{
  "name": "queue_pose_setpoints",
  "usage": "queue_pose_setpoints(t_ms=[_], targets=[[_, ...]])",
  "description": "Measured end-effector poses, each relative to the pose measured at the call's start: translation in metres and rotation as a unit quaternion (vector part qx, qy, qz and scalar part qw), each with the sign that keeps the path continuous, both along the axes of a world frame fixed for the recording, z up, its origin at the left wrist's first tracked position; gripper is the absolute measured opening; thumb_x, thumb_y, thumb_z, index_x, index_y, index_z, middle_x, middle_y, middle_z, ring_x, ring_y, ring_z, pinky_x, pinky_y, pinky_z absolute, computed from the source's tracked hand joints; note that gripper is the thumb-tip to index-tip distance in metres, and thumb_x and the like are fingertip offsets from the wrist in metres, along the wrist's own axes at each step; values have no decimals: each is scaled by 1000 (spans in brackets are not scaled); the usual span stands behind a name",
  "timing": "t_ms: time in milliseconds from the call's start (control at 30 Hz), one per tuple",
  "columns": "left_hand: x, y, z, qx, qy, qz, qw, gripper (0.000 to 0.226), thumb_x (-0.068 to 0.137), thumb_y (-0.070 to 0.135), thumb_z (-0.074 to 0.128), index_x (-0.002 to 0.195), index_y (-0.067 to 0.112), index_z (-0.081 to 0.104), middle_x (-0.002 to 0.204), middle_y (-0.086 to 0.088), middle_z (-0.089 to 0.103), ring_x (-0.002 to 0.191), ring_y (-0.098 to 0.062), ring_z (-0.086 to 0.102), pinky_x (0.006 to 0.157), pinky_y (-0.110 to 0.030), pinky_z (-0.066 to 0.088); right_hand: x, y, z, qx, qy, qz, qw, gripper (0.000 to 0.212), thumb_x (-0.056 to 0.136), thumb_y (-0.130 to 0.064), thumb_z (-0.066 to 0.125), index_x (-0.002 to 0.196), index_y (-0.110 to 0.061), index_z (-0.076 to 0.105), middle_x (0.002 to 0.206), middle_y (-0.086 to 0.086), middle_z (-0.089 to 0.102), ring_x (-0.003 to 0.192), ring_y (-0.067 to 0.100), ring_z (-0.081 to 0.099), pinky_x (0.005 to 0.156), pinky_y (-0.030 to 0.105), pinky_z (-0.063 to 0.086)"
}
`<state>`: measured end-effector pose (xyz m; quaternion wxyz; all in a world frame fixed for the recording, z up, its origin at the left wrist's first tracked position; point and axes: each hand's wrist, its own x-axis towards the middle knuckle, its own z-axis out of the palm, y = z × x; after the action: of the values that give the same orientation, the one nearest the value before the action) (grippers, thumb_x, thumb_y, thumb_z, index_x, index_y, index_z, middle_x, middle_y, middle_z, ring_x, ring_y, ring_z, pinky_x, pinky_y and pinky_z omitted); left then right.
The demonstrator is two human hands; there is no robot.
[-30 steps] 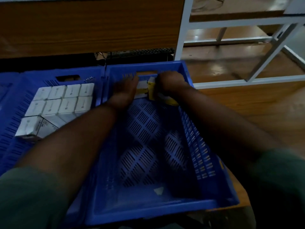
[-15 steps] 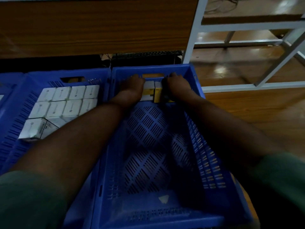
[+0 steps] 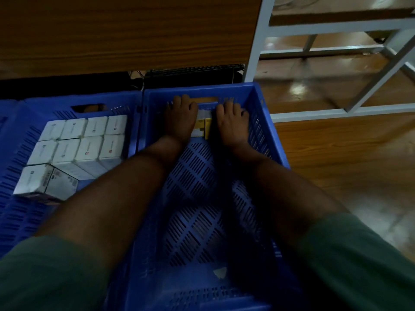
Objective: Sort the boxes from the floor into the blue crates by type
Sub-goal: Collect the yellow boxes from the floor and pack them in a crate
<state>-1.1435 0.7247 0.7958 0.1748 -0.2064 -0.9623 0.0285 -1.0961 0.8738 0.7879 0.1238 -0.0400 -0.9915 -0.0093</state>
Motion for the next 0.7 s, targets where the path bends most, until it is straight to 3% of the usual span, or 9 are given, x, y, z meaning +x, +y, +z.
queue_pose_setpoints(t_ms=[67, 167, 300, 467, 600, 700], targets=[[2, 0, 0, -39, 48, 7, 998, 26, 84, 12, 45, 101, 12, 64, 101, -14, 62, 90, -34, 61, 71, -41, 51, -1, 0, -16, 4, 41, 15, 999, 25, 92, -18, 44, 114, -14, 53, 119, 16, 56, 111, 36, 53, 94, 56, 45], [4, -4, -4, -60, 51, -7, 997, 22, 81, 10, 62, 103, 13, 63, 102, -13, 63, 90, -33, 61, 69, -39, 50, -1, 5, -39, -32, 61, -14, 998, 38, 90, -23, 53, 127, -16, 47, 140, 16, 46, 129, 37, 42, 104, 60, 38], [3, -3, -9, -51, 68, -27, 996, 24, 80, 16, 48, 93, 21, 68, 92, -4, 65, 80, -24, 64, 53, -29, 47, -2, -1, -62, -59, 23, -33, 997, 59, 92, -21, 57, 146, -16, 32, 159, 18, 29, 147, 40, 24, 115, 66, 24], [-3, 1, -23, -53, 118, -6, 992, 20, 84, 14, 48, 94, 23, 64, 95, -3, 66, 87, -24, 61, 61, -32, 50, -7, 1, -76, -53, 39, -21, 998, 63, 93, -15, 56, 150, -14, 29, 163, 20, 25, 151, 42, 19, 118, 69, 10], [3, 4, -26, -47, 91, 6, 995, 17, 83, 15, 56, 97, 23, 63, 103, -5, 66, 92, -24, 65, 61, -34, 50, -4, -1, -86, -65, 43, -28, 997, 77, 94, -16, 55, 156, -15, 11, 169, 18, 9, 155, 42, 6, 119, 69, 14], [1, 5, -34, 7, 82, 45, 996, 17, 85, 11, 61, 101, 19, 60, 109, -10, 64, 97, -31, 63, 69, -40, 53, -4, -1, -85, -65, 45, -11, 997, 87, 92, -22, 62, 160, -19, 7, 170, 18, 1, 154, 45, 2, 115, 72, 17]])
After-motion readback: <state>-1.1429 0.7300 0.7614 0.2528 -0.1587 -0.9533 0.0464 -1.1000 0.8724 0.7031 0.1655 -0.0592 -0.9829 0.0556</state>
